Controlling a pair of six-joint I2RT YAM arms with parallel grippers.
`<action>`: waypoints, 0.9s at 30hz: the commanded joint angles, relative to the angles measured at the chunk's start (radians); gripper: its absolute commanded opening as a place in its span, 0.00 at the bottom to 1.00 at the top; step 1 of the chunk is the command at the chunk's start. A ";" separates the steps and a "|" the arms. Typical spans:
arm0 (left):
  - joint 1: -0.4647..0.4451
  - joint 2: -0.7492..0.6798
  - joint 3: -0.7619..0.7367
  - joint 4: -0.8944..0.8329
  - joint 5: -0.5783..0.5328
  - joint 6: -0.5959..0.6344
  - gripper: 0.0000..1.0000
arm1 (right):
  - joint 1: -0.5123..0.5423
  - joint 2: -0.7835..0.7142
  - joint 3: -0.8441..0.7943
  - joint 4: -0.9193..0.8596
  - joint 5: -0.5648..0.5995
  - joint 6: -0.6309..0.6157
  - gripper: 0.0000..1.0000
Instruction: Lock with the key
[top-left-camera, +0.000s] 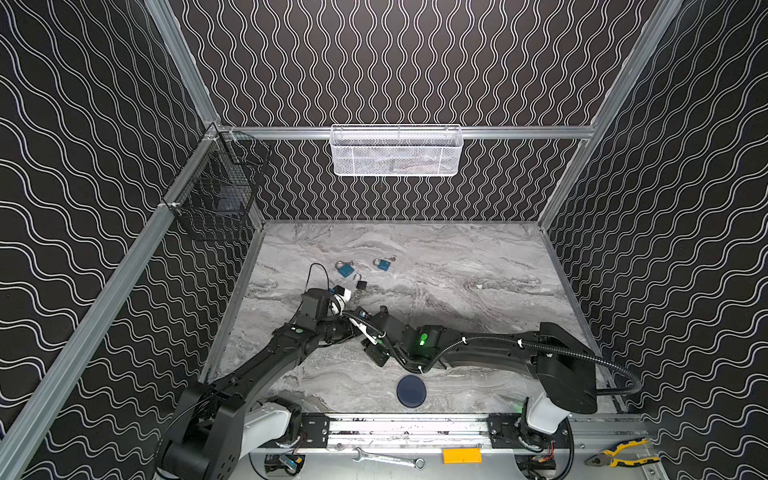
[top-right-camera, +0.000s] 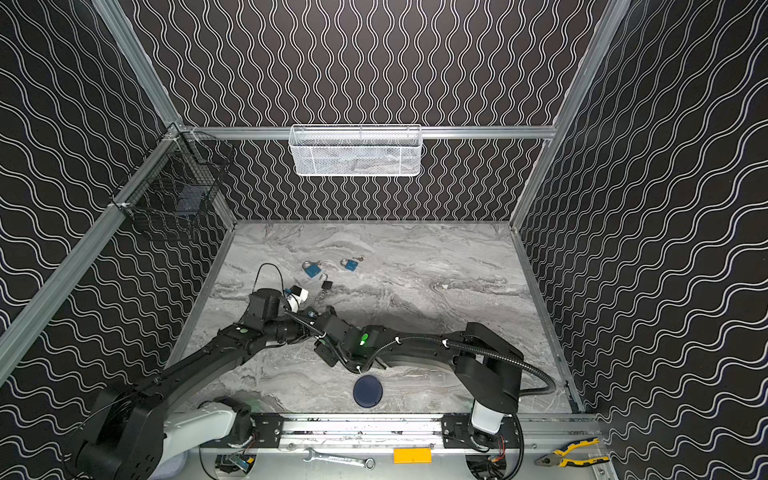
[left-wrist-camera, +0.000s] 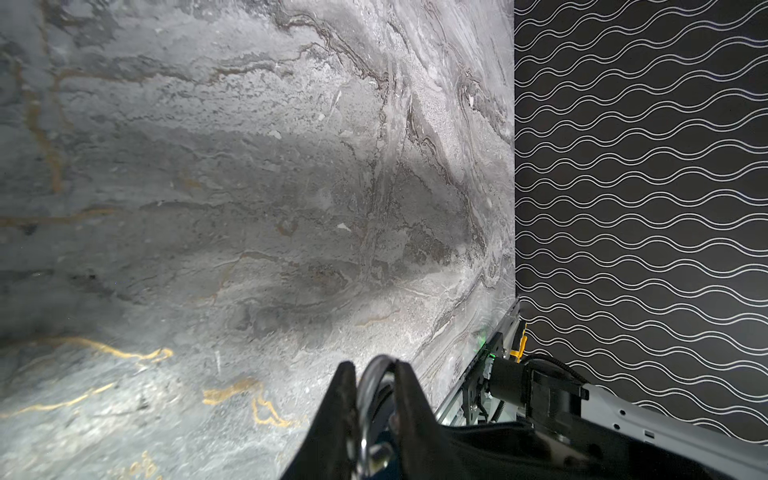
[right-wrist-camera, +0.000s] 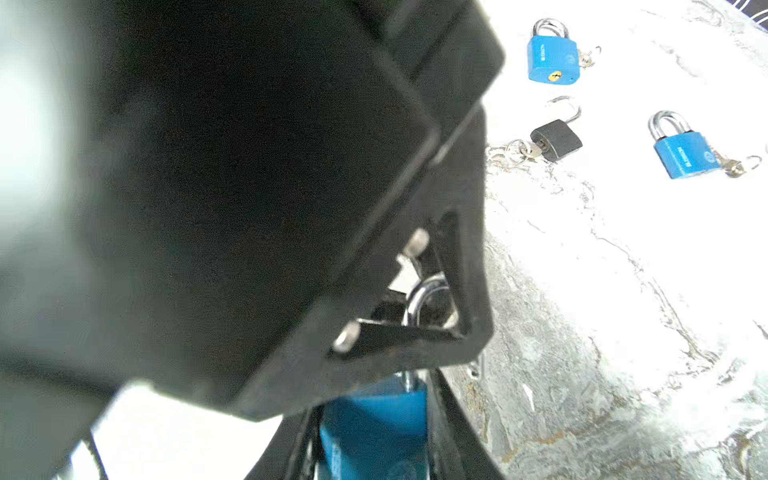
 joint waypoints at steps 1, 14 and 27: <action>-0.002 -0.003 0.016 0.012 -0.009 0.017 0.21 | 0.000 -0.003 0.002 0.029 -0.002 0.009 0.12; -0.002 -0.013 0.046 -0.020 -0.033 0.011 0.28 | 0.000 -0.009 -0.001 0.027 0.001 0.006 0.12; -0.002 -0.020 0.040 -0.021 -0.044 0.016 0.16 | 0.000 -0.018 -0.012 0.033 0.006 0.011 0.12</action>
